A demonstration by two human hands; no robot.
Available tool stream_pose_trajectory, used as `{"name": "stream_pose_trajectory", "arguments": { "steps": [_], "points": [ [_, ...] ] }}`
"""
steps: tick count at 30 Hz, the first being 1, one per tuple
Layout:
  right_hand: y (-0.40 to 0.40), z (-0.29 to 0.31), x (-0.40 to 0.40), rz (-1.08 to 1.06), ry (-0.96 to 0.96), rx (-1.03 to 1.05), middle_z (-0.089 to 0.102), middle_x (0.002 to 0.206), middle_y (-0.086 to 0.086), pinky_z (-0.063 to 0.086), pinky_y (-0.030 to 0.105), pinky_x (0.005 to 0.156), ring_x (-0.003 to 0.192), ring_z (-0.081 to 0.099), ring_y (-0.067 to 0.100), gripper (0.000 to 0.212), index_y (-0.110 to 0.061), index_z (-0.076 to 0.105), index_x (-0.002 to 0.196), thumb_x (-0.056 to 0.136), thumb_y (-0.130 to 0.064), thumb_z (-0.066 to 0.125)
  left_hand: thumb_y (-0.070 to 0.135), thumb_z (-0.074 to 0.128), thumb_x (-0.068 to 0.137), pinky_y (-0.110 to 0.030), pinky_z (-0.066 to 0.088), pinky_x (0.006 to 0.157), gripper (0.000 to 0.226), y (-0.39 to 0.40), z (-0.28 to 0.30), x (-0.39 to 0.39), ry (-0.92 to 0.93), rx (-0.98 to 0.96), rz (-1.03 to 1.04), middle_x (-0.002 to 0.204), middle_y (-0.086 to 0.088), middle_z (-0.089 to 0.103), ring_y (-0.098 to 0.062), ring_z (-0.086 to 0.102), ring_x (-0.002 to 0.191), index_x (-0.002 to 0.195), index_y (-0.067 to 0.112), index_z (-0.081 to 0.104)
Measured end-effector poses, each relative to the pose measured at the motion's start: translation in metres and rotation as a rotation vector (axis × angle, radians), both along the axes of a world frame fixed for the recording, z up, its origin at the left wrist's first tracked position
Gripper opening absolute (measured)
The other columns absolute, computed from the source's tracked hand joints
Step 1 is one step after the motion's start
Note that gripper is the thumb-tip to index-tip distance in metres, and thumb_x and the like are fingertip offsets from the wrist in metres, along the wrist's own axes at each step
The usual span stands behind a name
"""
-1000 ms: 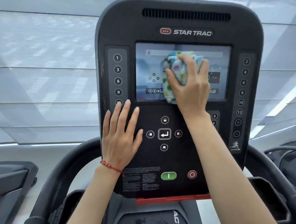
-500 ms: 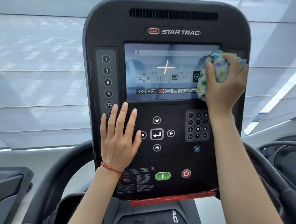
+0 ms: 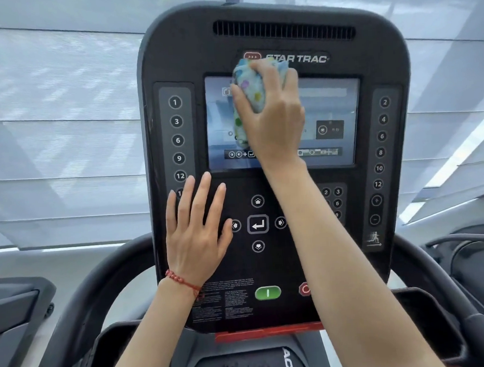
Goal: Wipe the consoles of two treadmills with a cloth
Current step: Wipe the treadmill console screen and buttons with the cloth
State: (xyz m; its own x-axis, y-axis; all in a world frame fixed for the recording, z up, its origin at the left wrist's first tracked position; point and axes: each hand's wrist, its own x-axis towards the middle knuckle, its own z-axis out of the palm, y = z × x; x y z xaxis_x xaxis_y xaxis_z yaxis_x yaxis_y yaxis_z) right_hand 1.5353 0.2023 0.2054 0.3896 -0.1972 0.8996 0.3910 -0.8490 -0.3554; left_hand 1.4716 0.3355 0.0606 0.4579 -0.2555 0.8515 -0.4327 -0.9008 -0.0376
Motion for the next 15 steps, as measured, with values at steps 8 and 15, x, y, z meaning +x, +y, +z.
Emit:
{"name": "stream_pose_trajectory", "arguments": {
  "steps": [8, 15],
  "points": [
    [0.014, 0.001, 0.002, 0.063, -0.007, -0.169, 0.058, 0.088, 0.016, 0.051, 0.03, 0.039, 0.055, 0.057, 0.021, 0.036, -0.009, 0.066, 0.101, 0.083, -0.039, 0.059, 0.03, 0.045, 0.095, -0.054, 0.028, 0.108, 0.045, 0.0, 0.0, 0.0, -0.003, 0.001, -0.002, 0.142, -0.018, 0.042, -0.034, 0.033, 0.134, 0.135, 0.01, 0.046],
    [-0.037, -0.005, -0.004, -0.038, 0.002, -0.01, 0.058, 0.086, 0.019, 0.039, 0.016, 0.047, 0.058, 0.051, 0.011, 0.033, -0.007, 0.066, 0.101, 0.082, -0.034, 0.064, 0.029, 0.046, 0.094, -0.053, 0.027, 0.108, 0.045, 0.001, 0.001, -0.001, 0.015, 0.01, 0.0, 0.142, -0.016, 0.041, -0.032, 0.033, 0.134, 0.135, 0.01, 0.046]
  ]
}}
